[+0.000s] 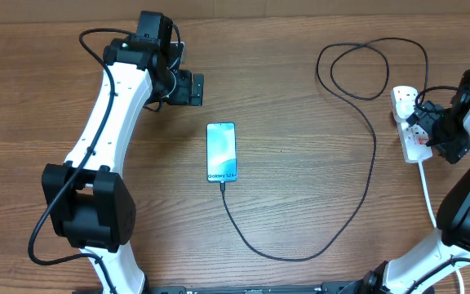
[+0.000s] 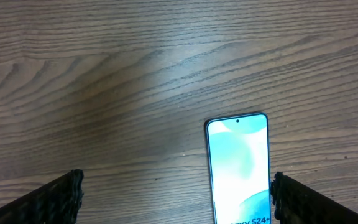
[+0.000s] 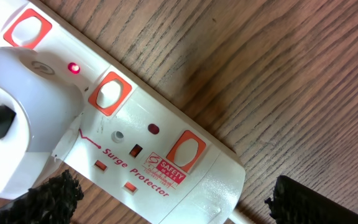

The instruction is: Plug charger to phone and switch on socket

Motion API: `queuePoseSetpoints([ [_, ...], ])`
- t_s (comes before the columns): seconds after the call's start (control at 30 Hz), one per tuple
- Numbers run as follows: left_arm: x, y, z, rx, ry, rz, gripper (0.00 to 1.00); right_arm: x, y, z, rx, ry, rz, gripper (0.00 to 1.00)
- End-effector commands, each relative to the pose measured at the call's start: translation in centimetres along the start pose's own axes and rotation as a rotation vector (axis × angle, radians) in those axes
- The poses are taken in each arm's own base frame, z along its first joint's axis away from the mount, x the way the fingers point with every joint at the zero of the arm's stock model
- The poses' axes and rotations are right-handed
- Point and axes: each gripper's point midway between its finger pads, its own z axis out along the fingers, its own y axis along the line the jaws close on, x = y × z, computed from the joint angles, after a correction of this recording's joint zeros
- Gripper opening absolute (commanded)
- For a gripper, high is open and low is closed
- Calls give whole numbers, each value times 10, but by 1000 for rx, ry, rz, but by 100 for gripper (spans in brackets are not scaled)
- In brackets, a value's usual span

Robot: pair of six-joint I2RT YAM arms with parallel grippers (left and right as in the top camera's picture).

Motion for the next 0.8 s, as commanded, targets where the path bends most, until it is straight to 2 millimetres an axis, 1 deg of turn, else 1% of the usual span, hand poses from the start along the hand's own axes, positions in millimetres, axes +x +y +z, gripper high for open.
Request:
queuePoseSetpoints([
  [0.0,-1,4,-2,-9,-4,-17,100,-9,2,-7,-6,-29,-1,100],
  [0.4,0,5,0,-10,-1,-18,99,-9,2,-7,-6,-29,-1,100],
  [0.63,1,-8,-1,0,-2,10,99,-9,2,-7,-6,-29,-1,100],
  [0.77,1,-10,-5,2,-12,14,100,-9,2,-7,-6,-29,-1,100],
])
